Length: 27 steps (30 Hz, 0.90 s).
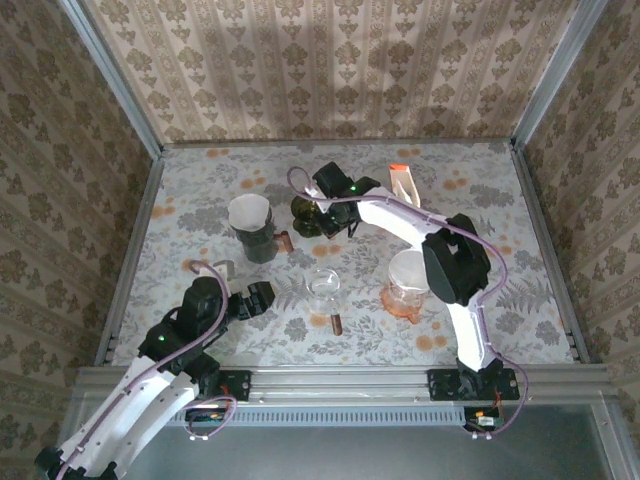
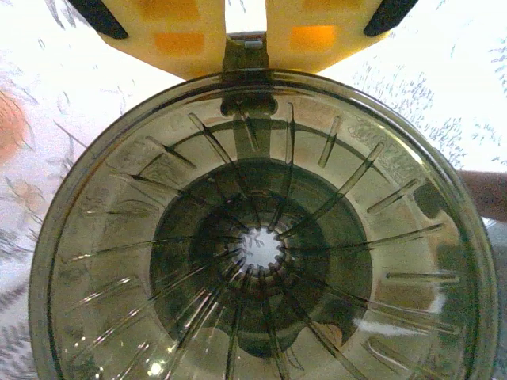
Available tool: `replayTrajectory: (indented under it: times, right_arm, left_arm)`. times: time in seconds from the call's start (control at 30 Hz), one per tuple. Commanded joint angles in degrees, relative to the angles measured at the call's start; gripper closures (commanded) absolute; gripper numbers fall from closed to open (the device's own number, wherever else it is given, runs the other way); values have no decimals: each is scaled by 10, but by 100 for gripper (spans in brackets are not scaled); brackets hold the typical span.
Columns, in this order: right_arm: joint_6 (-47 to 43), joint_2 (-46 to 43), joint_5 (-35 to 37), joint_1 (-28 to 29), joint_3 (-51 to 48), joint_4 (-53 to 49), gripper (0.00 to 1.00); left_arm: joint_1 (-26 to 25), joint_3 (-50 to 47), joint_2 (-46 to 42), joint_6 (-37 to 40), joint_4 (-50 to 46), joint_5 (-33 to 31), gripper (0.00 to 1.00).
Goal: Place the coffee filter in the dripper
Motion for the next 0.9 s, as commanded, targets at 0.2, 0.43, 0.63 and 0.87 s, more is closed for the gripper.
replayTrajectory:
  times: [0.2, 0.43, 0.63, 0.87]
  right_arm:
    - [69, -196, 101, 55, -67, -23, 89]
    - [145, -330, 124, 127, -143, -103, 89]
    - [191, -394, 145, 209, -180, -205, 89]
    - [223, -410, 154, 268, -193, -240, 89]
  left_arm:
    - [5, 5, -41, -2, -17, 10, 0]
    - [7, 6, -46, -2, -16, 22, 0]
    - [7, 4, -51, -2, -18, 27, 0]
    - [8, -2, -53, -3, -13, 25, 0]
